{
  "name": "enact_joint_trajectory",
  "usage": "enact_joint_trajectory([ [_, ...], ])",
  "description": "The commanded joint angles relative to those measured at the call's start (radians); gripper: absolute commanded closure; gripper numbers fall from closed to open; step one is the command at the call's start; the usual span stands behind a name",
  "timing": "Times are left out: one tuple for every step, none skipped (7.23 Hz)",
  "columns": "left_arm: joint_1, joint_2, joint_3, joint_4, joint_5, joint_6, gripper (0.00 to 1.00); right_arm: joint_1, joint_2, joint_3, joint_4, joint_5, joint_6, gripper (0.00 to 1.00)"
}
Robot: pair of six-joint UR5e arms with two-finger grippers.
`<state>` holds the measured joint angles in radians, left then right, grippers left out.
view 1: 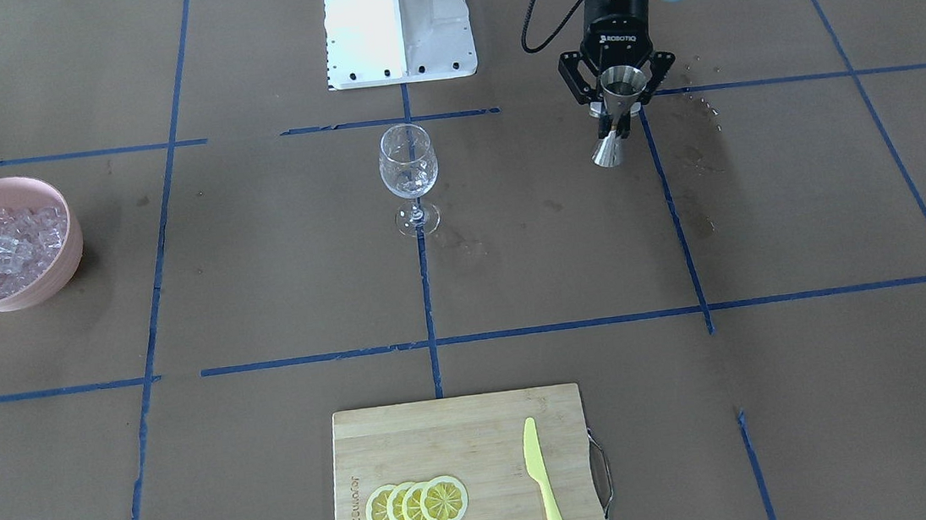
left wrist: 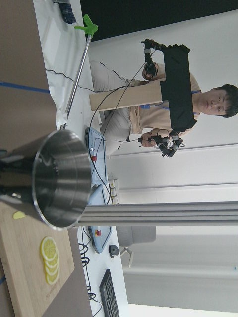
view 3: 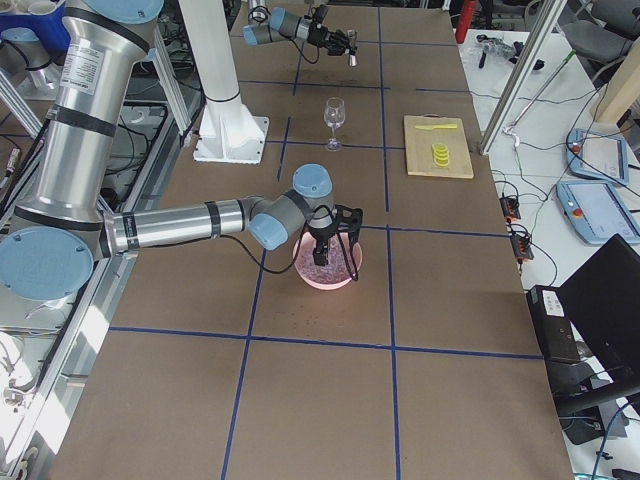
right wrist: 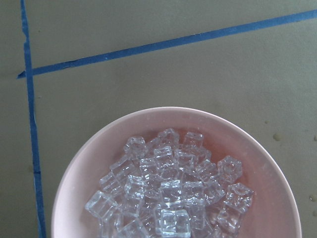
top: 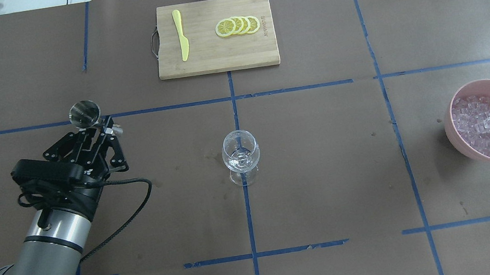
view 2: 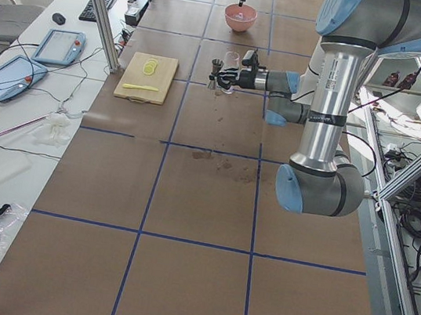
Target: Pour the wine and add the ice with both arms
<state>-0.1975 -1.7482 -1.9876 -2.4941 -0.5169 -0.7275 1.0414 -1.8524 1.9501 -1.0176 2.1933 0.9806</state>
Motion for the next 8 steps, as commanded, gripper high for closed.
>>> enact_joint_trajectory([
  [0.013, -0.191, 0.003, 0.215, -0.023, 0.023, 1.00, -0.017, -0.002, -0.011, 0.002, -0.009, 0.006, 0.00],
  [0.026, -0.221, 0.004, 0.266, -0.023, 0.022, 1.00, -0.023, -0.002, -0.011, 0.002, -0.018, 0.006, 0.00],
  [0.039, -0.224, 0.019, 0.267, -0.022, 0.022, 1.00, -0.043, -0.002, -0.011, 0.002, -0.035, 0.013, 0.00],
  [0.044, -0.240, 0.038, 0.270, -0.023, 0.023, 1.00, -0.069, -0.002, -0.011, 0.002, -0.052, 0.033, 0.00],
  [0.047, -0.244, 0.048, 0.287, -0.022, 0.025, 1.00, -0.090, -0.001, -0.011, 0.002, -0.075, 0.047, 0.00],
  [0.050, -0.250, 0.043, 0.334, -0.022, 0.028, 1.00, -0.096, 0.002, -0.011, 0.002, -0.084, 0.055, 0.00],
  [0.053, -0.266, 0.053, 0.352, -0.022, 0.049, 1.00, -0.096, 0.002, -0.011, 0.002, -0.084, 0.055, 0.00],
  [0.069, -0.273, 0.059, 0.359, -0.022, 0.084, 1.00, -0.098, 0.002, -0.011, 0.004, -0.083, 0.055, 0.00],
])
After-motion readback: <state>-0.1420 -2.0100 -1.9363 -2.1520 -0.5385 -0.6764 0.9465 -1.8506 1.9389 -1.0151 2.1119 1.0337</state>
